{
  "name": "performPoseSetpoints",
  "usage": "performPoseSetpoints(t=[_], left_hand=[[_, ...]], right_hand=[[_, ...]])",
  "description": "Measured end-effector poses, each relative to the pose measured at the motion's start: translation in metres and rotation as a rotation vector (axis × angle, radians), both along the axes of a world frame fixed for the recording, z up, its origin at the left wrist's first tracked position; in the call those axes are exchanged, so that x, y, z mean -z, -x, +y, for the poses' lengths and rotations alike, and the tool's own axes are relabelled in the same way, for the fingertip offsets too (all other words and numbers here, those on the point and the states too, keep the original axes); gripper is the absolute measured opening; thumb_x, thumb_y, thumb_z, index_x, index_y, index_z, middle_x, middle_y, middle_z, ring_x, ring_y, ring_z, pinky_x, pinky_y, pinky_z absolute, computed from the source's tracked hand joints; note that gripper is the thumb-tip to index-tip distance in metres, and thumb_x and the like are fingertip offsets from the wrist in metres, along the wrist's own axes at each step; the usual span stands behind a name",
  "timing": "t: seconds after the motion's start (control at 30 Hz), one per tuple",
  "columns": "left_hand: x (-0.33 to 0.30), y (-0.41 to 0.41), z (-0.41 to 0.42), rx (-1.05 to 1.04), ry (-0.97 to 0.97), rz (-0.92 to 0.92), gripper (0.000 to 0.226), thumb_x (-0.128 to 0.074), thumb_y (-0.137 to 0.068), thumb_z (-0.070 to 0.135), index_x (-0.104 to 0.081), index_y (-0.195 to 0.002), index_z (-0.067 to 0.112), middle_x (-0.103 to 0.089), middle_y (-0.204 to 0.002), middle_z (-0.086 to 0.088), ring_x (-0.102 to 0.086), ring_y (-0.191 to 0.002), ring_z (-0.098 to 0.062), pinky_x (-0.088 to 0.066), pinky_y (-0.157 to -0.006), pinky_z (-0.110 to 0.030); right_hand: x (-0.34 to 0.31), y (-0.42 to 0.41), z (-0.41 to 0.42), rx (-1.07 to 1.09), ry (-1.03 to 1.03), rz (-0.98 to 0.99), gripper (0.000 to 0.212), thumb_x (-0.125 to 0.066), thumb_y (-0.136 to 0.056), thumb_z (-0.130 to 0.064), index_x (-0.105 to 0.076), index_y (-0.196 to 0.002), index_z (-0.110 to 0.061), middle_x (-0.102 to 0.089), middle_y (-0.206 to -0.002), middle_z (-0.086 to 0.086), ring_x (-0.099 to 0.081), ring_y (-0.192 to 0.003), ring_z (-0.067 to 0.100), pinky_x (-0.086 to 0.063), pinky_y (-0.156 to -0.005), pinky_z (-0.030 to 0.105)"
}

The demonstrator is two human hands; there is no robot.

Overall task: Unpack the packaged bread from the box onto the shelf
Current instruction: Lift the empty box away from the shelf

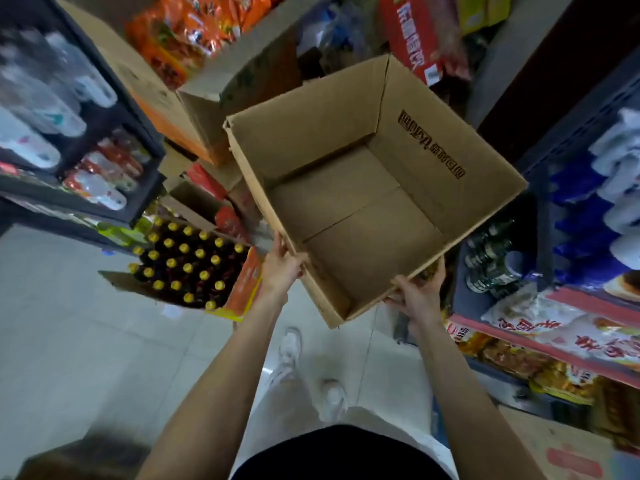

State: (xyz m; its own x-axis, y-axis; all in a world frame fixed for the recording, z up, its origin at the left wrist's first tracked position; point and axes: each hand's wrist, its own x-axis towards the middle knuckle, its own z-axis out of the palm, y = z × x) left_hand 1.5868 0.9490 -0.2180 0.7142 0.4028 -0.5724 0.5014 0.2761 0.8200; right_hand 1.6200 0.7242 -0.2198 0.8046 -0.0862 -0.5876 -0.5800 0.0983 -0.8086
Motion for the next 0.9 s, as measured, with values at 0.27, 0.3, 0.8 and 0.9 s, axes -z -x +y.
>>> performPoseSetpoints(t=[0.27,0.3,0.8,0.9], left_hand=[[-0.022,-0.131,0.054,0.285,-0.156,-0.022,0.084,-0.065,-0.075,0.01,-0.027,-0.147,0.031,-0.063,-0.101,0.012,-0.064,-0.099,-0.026,-0.053,-0.09,-0.043],[-0.024,-0.147,0.06,0.301,-0.161,-0.03,0.086,-0.066,-0.072,0.013,-0.027,-0.147,0.033,-0.063,-0.11,0.01,-0.063,-0.101,-0.023,-0.052,-0.092,-0.042],[-0.009,-0.408,0.077,0.217,-0.202,-0.106,0.083,-0.066,-0.081,0.022,-0.02,-0.146,0.045,-0.055,-0.135,0.001,-0.063,-0.105,-0.019,-0.05,-0.095,-0.045],[-0.008,-0.453,0.068,0.176,-0.15,-0.109,0.084,-0.064,-0.08,0.019,-0.018,-0.147,0.043,-0.05,-0.14,0.002,-0.061,-0.11,-0.02,-0.047,-0.099,-0.046]], right_hand=[[-0.008,-0.066,0.052,0.234,-0.027,-0.029,0.098,-0.063,-0.083,-0.003,0.0,-0.141,-0.049,-0.052,-0.128,0.012,-0.063,-0.104,0.035,-0.056,-0.082,0.049],[-0.008,-0.076,0.059,0.256,-0.045,-0.029,0.098,-0.062,-0.083,-0.002,0.002,-0.142,-0.048,-0.053,-0.127,0.013,-0.063,-0.104,0.035,-0.056,-0.081,0.049],[-0.006,-0.34,0.09,0.315,-0.13,-0.18,0.098,-0.059,-0.076,0.004,-0.01,-0.141,-0.05,-0.056,-0.124,0.007,-0.06,-0.102,0.025,-0.057,-0.078,0.046],[-0.009,-0.395,0.08,0.267,-0.12,-0.211,0.097,-0.058,-0.074,0.006,-0.015,-0.139,-0.052,-0.047,-0.136,0.007,-0.061,-0.103,0.023,-0.058,-0.074,0.045]])
